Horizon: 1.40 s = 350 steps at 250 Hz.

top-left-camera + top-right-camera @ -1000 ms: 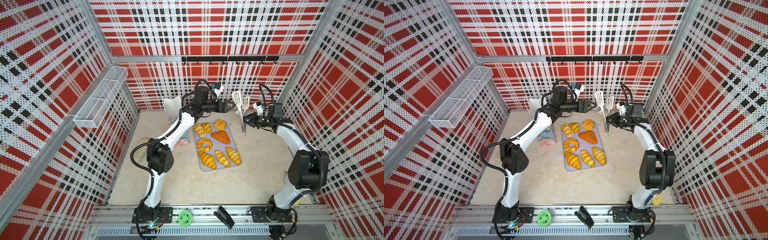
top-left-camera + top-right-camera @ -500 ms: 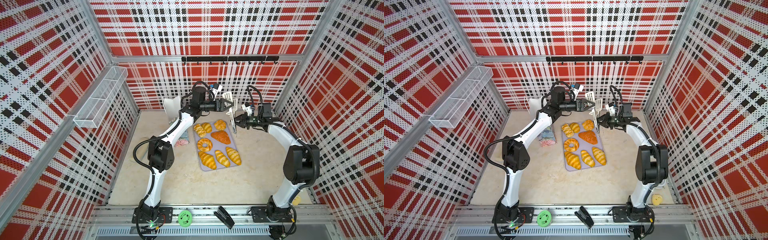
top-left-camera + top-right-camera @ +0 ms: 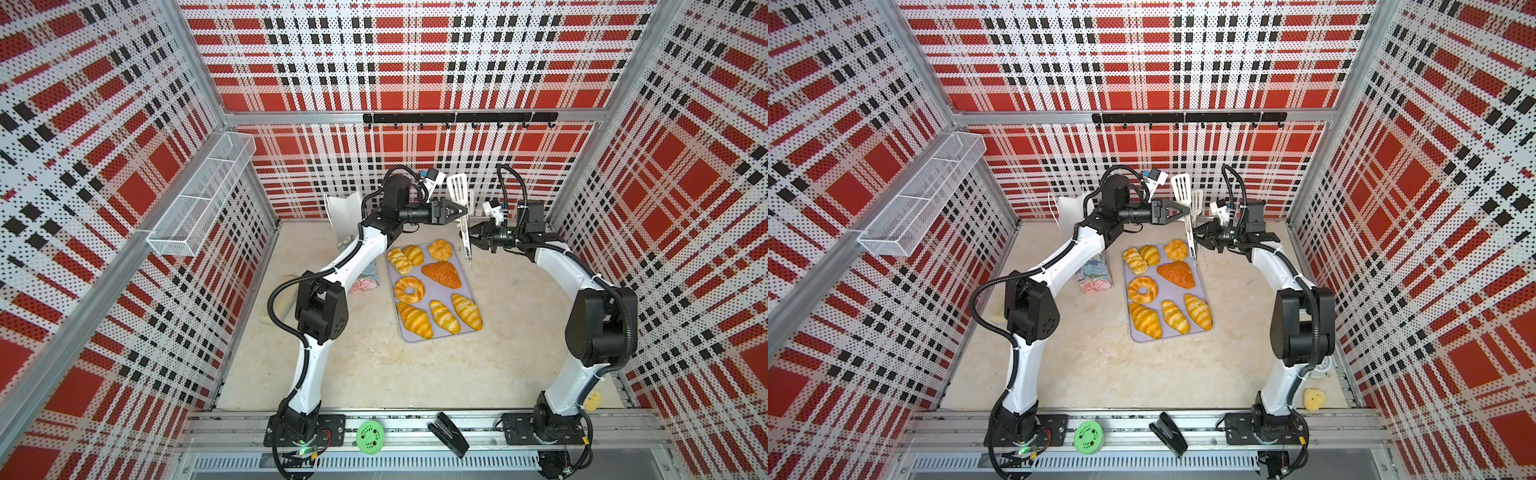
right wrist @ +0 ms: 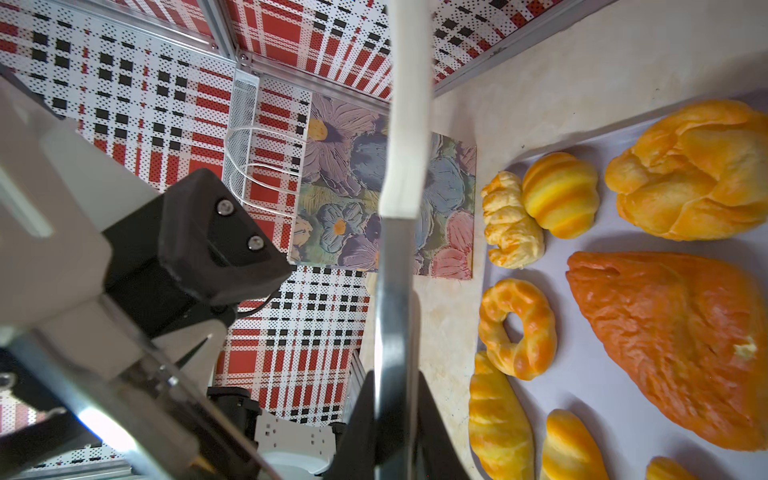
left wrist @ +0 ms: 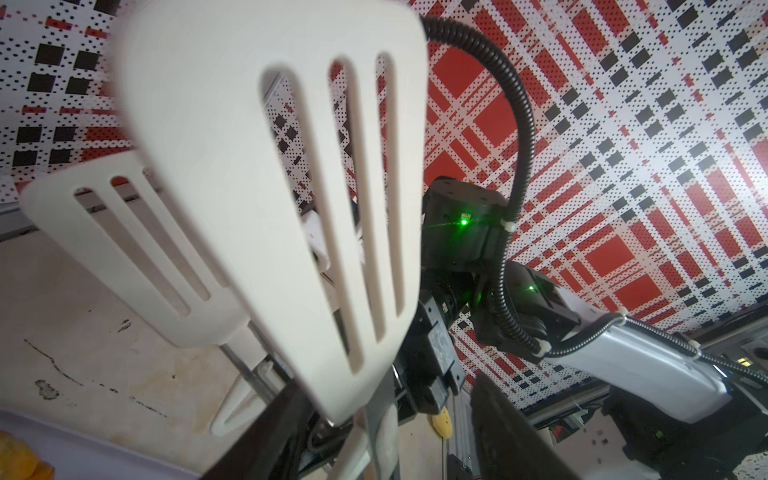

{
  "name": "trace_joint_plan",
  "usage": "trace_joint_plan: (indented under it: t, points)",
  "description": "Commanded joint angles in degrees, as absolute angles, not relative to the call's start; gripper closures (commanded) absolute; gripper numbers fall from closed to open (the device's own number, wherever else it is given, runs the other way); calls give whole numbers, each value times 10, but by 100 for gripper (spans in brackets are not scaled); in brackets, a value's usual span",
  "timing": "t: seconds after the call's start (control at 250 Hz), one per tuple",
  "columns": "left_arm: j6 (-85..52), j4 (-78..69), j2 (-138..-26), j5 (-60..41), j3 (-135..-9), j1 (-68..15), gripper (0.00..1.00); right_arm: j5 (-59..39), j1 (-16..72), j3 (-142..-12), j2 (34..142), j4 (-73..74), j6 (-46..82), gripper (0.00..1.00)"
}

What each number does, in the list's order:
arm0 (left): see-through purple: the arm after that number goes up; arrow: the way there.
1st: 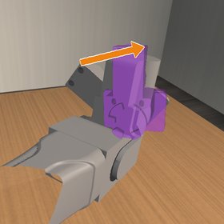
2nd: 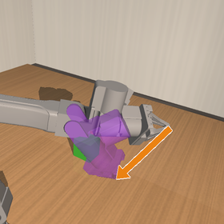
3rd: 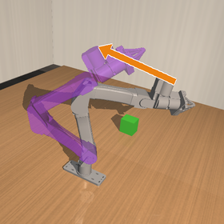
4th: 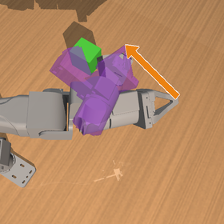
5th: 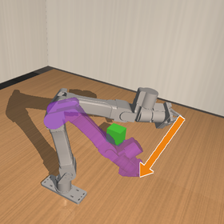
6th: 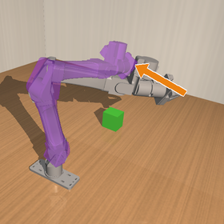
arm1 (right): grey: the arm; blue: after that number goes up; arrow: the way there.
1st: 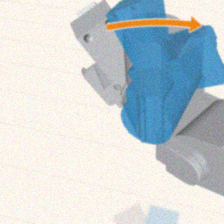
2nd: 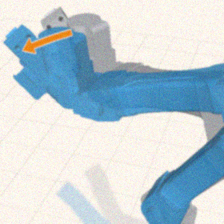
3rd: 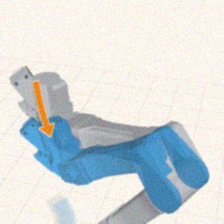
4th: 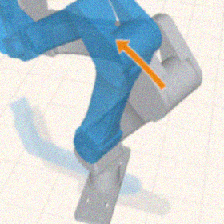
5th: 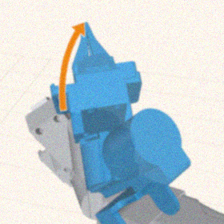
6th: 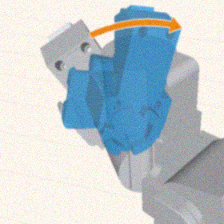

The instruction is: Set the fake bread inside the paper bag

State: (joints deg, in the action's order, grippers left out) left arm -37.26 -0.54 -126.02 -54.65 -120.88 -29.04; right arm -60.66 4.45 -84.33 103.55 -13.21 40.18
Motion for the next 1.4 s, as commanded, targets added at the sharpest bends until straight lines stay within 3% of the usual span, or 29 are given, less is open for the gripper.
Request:
trace_joint_plan:
  t: [0.0, 1.397]
  points:
    - [-388, -38, -1265, -561, -1207, -295, 38, -639, 47, -838, 1043, -74, 415, 87]
    - [-434, -96, -1281, -599, -1205, -295, 57, -686, 55, -853, 1060, -94, 415, 87]
